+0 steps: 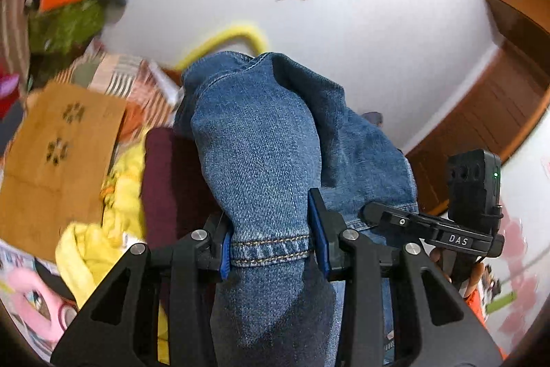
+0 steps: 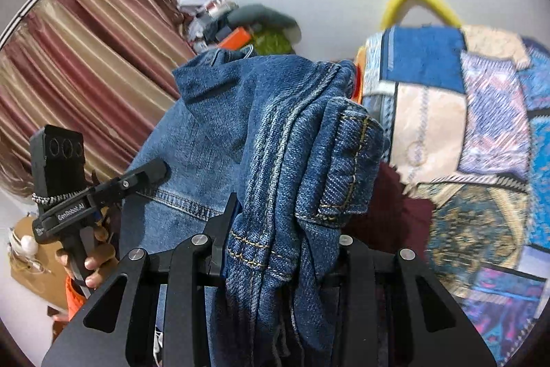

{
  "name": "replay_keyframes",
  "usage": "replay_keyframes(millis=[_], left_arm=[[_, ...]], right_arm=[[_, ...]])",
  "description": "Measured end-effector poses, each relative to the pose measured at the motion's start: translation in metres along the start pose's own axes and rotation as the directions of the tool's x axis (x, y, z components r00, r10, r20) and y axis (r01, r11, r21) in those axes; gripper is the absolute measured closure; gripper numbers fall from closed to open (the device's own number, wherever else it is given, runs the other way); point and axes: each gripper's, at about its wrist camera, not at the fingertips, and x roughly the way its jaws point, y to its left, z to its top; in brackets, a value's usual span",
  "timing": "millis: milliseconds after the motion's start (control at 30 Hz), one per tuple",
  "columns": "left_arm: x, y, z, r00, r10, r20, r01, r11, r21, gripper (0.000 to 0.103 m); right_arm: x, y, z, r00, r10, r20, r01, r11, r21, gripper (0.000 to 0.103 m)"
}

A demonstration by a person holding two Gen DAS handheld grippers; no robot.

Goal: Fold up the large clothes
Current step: 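Grasp the folded denim bundle with both grippers and carry it, then place the folded denim onto the maroon clothes stack and release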

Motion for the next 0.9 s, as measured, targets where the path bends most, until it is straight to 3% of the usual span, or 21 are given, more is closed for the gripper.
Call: replay_keyframes(millis=[100, 233, 433, 500, 567, 800, 900], left_arm=[[0.027, 0.034, -0.004, 0.998, 0.047, -0.046, -0.049, 0.998, -0.046, 0.066], [0.049, 0.066, -0.015, 0.994, 0.059, -0.091, -0.067, 0.994, -0.086, 0.062], [0.053, 0.066, -0.028, 0.99, 0.111, -0.09, -0.112, 0.994, 0.001, 0.046], [0.052, 0.058, -0.029, 0.983, 0.165, -0.08, -0.162, 0.986, 0.039, 0.042], [0.056, 0.057, -0.027, 0.973, 0.219, -0.071, -0.215, 0.974, 0.067, 0.038], [0.035, 0.038, -0.029, 0.941, 0.338, -0.017, -0.336, 0.939, 0.077, 0.036], [0.01, 0.022, -0.033, 0.942, 0.336, 0.027, -0.337, 0.939, 0.074, 0.036]], right_arm=[[0.036, -0.019, -0.001, 0.998, -0.038, -0.051, 0.039, 0.999, 0.021, 0.072], [0.064, -0.048, -0.004, 0.991, -0.019, -0.133, 0.028, 0.997, 0.066, 0.07], [0.058, -0.036, -0.003, 0.983, -0.07, -0.168, 0.074, 0.997, 0.018, 0.065], [0.046, -0.03, -0.008, 0.983, -0.094, -0.158, 0.099, 0.995, 0.024, 0.057], [0.029, -0.026, -0.009, 0.978, -0.171, -0.118, 0.172, 0.985, 0.002, 0.049], [-0.03, -0.003, -0.022, 0.952, -0.304, 0.024, 0.305, 0.949, -0.073, 0.048], [-0.055, 0.014, -0.026, 0.951, -0.293, 0.095, 0.302, 0.948, -0.101, 0.048]])
